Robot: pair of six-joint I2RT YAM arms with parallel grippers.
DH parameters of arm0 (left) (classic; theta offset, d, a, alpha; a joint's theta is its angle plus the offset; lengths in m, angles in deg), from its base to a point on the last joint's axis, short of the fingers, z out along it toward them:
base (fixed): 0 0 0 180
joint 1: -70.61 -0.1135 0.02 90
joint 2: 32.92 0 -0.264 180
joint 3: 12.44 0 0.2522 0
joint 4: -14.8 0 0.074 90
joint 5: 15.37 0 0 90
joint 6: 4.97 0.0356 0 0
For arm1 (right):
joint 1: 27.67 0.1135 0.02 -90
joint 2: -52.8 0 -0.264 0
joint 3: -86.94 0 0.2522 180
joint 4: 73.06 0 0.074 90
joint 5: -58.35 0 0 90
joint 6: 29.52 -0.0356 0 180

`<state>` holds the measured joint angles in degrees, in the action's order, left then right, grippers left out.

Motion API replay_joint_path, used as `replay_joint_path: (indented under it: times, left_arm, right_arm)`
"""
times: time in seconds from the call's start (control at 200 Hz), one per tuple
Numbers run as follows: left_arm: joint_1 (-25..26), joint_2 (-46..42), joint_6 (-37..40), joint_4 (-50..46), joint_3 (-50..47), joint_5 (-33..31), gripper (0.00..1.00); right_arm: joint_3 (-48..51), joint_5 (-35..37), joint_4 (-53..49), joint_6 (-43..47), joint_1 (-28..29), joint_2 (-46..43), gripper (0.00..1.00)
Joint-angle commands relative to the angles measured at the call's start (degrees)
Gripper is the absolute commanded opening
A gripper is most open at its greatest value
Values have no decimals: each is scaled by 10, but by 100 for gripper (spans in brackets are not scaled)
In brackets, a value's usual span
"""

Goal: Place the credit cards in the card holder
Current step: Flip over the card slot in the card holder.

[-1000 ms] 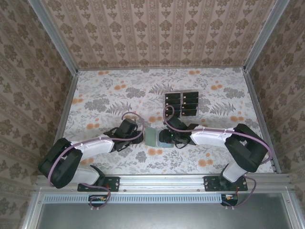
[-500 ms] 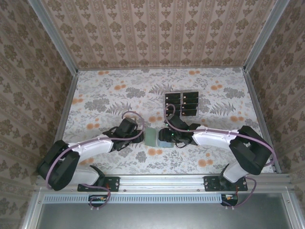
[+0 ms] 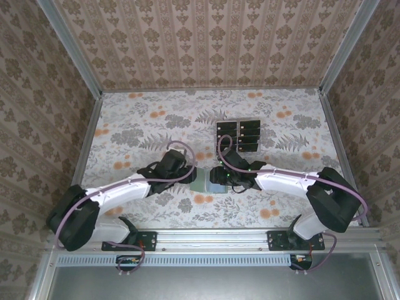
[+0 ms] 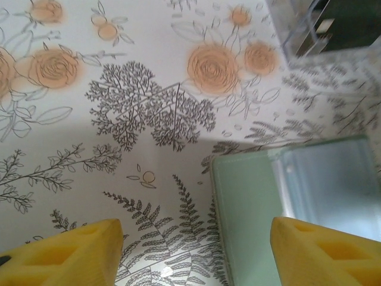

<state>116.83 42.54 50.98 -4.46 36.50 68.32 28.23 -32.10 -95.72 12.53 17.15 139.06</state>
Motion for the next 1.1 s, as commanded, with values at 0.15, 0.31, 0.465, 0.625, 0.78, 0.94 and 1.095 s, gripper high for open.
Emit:
replay_joint_path:
  times: [0.15,0.31,0.465,0.625,0.78,0.94,1.095]
  left_arm:
    - [29,78,33,-64,28,-68,68]
    - [39,98,26,-59,24,-81,68]
    - [42,108,22,-55,20,-83,68]
    - [43,112,20,-51,18,-84,68]
    - [45,118,18,-48,16,-85,68]
    - [46,123,15,-37,10,-84,68]
    - [49,126,13,-31,7,-84,68]
  right_arm:
    - [11,13,12,6,-7,30,50]
    - [19,12,24,5,-12,47,50]
    - [26,10,29,1,-12,48,50]
    - [31,12,28,2,-12,36,51]
    - [31,5,32,1,-13,45,51]
    - [37,-32,73,-10,-14,67,51]
    - [39,-72,121,-24,-13,81,51]
